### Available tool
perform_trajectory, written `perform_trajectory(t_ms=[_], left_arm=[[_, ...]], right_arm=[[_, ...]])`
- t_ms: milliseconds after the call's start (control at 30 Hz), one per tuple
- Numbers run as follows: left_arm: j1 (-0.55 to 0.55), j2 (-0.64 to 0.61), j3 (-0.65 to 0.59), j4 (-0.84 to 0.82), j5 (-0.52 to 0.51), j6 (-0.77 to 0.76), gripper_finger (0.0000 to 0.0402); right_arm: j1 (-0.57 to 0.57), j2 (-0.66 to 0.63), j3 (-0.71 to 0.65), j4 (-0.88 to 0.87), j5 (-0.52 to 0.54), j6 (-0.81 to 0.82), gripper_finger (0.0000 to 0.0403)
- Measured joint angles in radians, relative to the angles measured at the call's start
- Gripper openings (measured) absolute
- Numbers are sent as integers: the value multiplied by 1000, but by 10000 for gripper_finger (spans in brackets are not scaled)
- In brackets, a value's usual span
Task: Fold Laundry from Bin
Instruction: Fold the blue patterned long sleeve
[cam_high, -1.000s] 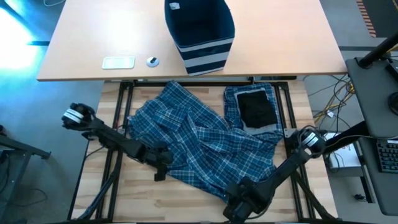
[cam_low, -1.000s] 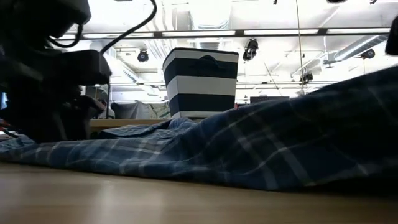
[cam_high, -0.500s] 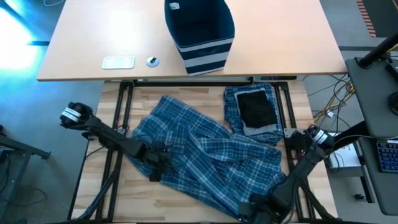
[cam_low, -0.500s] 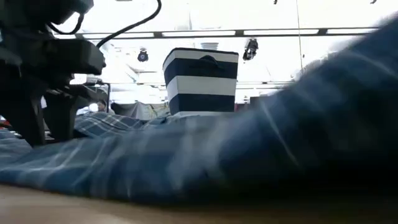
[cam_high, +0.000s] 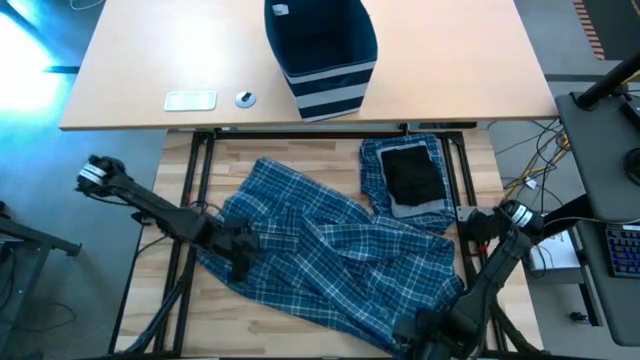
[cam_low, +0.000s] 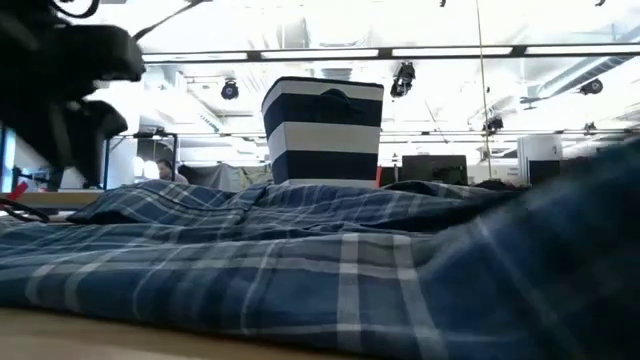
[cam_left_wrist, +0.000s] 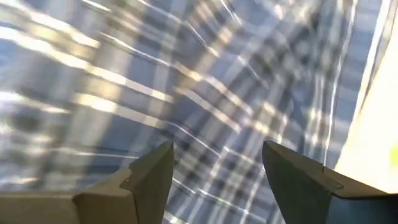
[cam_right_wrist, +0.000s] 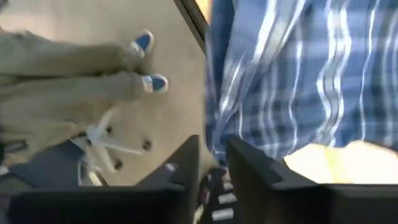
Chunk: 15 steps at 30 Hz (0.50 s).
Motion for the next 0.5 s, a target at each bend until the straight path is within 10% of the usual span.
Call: perform_trajectory(t_ms=[333,500], left_arm=[[270,-125,-20,-6,-178,20,251],[416,-35,-43,69,-95,208,252]], right_arm=[[-127,4,11,-7,172,-172,208],[-168,4,11,4,194,-188,221]])
